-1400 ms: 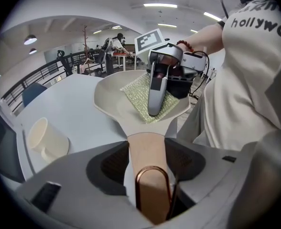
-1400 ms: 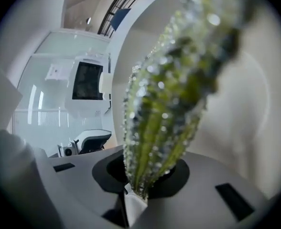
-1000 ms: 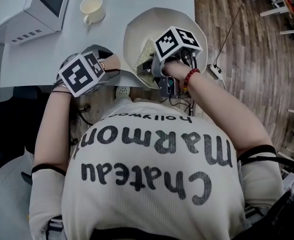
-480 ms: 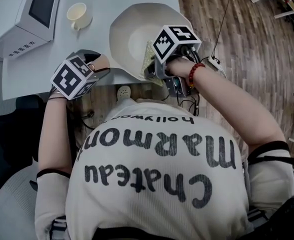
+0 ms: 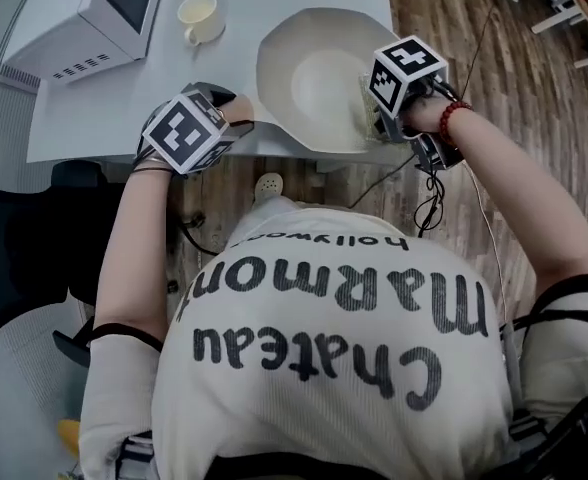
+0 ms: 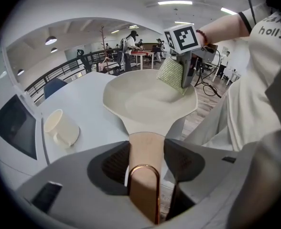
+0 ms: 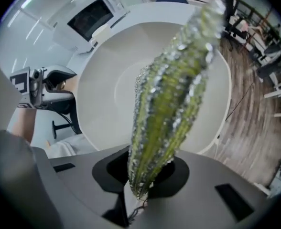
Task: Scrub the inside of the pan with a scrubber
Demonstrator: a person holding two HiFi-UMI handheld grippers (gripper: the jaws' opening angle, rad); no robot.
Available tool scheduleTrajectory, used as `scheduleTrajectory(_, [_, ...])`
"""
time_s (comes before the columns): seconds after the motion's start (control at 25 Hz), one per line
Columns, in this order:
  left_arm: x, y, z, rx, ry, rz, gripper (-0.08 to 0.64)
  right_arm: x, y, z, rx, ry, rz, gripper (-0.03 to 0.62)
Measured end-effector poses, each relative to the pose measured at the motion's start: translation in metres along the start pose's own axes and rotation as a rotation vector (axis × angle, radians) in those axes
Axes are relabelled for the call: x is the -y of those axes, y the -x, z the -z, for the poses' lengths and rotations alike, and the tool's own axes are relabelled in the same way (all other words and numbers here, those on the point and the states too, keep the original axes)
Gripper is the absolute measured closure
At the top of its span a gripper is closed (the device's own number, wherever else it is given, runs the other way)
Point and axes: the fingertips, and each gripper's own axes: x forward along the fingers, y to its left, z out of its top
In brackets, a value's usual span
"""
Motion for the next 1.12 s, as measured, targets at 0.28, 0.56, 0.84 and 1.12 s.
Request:
scheduleTrajectory(0.28, [0.009,0.001,0.002,0.001,0.038,-0.036,0.331,0.069,0.024,-0.028,0.024,0.186,0.377,0.535])
scheduleTrajectory(0.56, [0.01,0.0,0.003,-0.018,0.068,-0.043,0.329,0.083,0.034,-0.055,0.12,0.281,0.534,0.535])
scheduleTrajectory(0.84, [0.008,-0.002,0.002,-0.015,0.044,-0.062,0.321,0.087,0.034,-0.07,0.29,0.362,0.711,0.535])
scheduleTrajectory(1.12, [0.004,0.007,-0.003,0.122,-0.044,-0.143,0.281,0.075,0.064,-0.096,0.693,0.26,0.737,0.535])
